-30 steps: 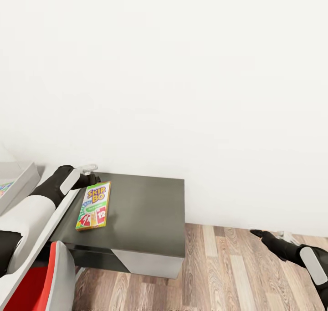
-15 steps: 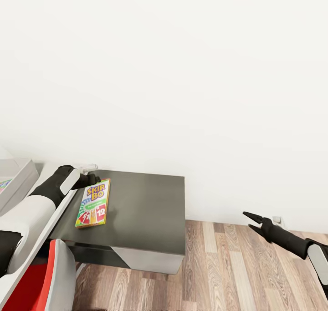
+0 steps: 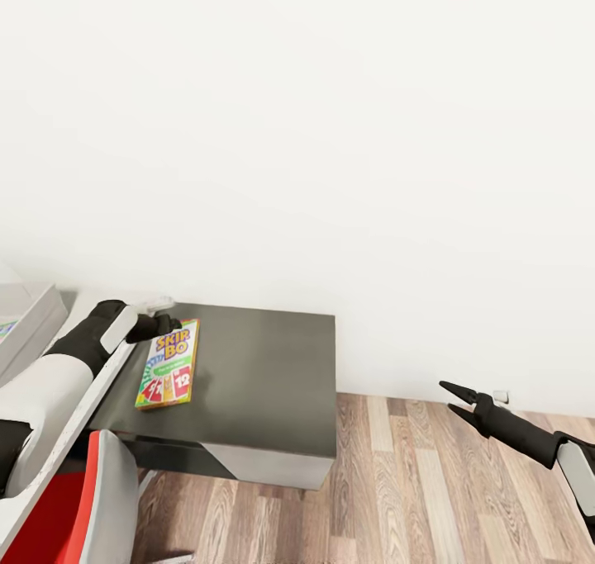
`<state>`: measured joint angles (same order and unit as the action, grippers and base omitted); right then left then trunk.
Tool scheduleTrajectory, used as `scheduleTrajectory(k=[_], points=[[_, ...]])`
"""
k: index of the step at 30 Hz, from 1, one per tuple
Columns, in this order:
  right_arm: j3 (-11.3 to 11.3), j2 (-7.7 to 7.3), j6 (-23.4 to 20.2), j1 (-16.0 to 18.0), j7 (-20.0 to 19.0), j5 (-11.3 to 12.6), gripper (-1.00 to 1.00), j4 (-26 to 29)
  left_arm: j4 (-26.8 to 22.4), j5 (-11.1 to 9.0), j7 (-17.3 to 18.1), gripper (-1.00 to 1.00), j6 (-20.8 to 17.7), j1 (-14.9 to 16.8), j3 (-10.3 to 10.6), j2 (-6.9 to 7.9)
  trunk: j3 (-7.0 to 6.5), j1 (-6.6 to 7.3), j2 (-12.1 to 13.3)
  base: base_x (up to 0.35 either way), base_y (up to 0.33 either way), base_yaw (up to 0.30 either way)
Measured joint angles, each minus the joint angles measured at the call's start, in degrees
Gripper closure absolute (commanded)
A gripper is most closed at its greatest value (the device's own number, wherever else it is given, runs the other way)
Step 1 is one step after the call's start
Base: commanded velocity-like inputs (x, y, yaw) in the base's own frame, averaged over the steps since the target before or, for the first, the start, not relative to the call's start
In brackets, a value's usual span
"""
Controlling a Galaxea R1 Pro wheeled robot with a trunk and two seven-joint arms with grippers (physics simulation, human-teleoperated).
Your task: Put all the toys in the child's room - the three board games (two on the bed and one on the table), the two jigsaw puzzles on the table, and the tennis ball on the table - inside the toy box on the table in the child's room.
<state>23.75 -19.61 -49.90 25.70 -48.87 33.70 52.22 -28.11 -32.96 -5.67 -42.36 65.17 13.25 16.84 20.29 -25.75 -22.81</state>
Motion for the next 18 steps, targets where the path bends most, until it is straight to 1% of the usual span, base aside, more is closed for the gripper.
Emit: scheduleTrajectory(k=[1, 2, 3, 4, 8, 12, 18], points=[[0.0, 0.00, 0.0, 0.0, 0.0, 0.0, -1.00, 0.0, 0.0, 0.0, 1.1, -1.00, 0.0, 0.0, 0.0, 0.36, 0.09, 0.00, 0.0, 0.000, 0.000, 0.000], [0.0, 0.00, 0.0, 0.0, 0.0, 0.0, -1.00, 0.0, 0.0, -0.1, 3.1, -1.00, -0.1, 0.0, 0.0, 1.08, 0.19, 0.00, 0.0, 0.000, 0.000, 0.000], [0.0, 0.00, 0.0, 0.0, 0.0, 0.0, -1.00, 0.0, 0.0, -0.2, 4.1, -1.00, -0.1, 0.0, 0.0, 1.46, 0.28, 0.00, 0.0, 0.000, 0.000, 0.000], [0.0, 0.00, 0.0, 0.0, 0.0, 0.0, -1.00, 0.0, 0.0, -0.4, 5.6, -1.00, -0.2, 0.0, 0.0, 2.16, 0.38, 0.00, 0.0, 0.000, 0.000, 0.000], [0.0, 0.00, 0.0, 0.0, 0.0, 0.0, -1.00, 0.0, -0.1, -0.6, 7.5, -1.00, -0.2, 0.0, 0.0, 3.74, 0.76, 0.00, 0.0, 0.000, 0.000, 0.000], [0.0, 0.00, 0.0, 0.0, 0.0, 0.0, -1.00, 0.0, -0.1, -0.7, 8.3, -1.00, -0.2, 0.0, 0.0, 4.51, 1.13, 0.00, 0.0, 0.000, 0.000, 0.000], [0.0, 0.00, 0.0, 0.0, 0.0, 0.0, -1.00, 0.0, 0.0, -0.8, 8.6, -1.00, -0.2, 0.0, 0.1, 4.69, 1.70, 0.00, 0.0, 0.000, 0.000, 0.000]])
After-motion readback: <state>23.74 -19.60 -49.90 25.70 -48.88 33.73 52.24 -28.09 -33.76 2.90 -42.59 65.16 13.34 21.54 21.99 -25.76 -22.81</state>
